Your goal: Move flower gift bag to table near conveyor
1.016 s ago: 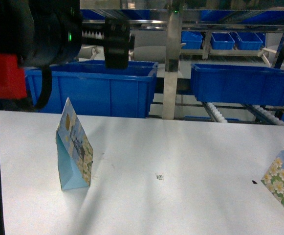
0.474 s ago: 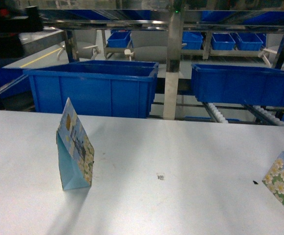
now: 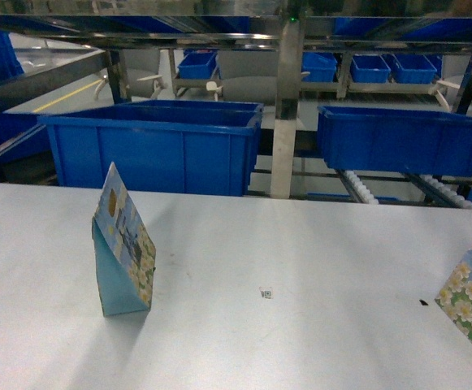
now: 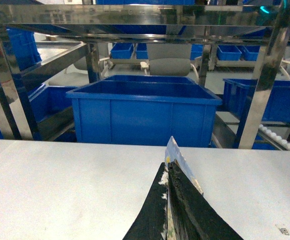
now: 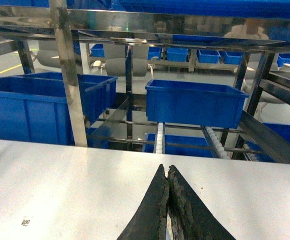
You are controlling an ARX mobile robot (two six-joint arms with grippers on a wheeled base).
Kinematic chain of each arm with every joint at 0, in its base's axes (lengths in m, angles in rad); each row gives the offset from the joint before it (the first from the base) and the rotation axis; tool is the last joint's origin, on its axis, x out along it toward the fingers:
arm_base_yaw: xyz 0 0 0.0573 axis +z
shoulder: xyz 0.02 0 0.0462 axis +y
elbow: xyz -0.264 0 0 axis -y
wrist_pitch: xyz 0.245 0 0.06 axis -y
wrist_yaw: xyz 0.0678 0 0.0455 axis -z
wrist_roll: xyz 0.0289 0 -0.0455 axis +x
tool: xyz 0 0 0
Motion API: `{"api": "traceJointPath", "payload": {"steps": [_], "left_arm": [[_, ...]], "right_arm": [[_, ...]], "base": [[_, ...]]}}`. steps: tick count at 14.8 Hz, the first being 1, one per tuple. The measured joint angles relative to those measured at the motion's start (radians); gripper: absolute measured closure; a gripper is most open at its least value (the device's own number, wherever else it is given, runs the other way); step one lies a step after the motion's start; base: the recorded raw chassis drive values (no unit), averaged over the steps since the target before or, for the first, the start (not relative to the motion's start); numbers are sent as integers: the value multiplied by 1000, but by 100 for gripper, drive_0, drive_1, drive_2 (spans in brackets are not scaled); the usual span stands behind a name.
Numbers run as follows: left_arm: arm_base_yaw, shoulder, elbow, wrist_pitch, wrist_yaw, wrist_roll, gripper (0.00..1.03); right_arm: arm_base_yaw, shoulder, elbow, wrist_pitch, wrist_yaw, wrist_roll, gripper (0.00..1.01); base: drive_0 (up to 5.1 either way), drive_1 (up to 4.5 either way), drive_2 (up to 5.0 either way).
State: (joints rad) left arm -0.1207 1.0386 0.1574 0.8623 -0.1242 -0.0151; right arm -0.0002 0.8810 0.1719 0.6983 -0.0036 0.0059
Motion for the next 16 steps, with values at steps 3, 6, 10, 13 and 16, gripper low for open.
{"api": "traceJointPath", "payload": {"steps": [3, 6, 10, 13, 16], "left_arm": [[39, -153, -64, -81, 40, 0, 101], [122, -243, -141, -124, 123, 1, 101], [119, -467, -142, -302, 124, 1, 101], [119, -583, -142, -407, 124, 1, 101], [119, -612, -142, -433, 124, 2, 101]], "right_arm": [[0, -122, -66, -53, 0, 0, 99], [0, -245, -112, -132, 0, 0, 99], [0, -368, -159, -199, 1, 0, 99], [0, -478, -159, -294, 0, 0, 99], [0, -501, -159, -319, 0, 0, 99]], "base": [[0, 0, 0], [0, 0, 0], [0, 0, 0], [0, 0, 0], [0, 0, 0]]}}
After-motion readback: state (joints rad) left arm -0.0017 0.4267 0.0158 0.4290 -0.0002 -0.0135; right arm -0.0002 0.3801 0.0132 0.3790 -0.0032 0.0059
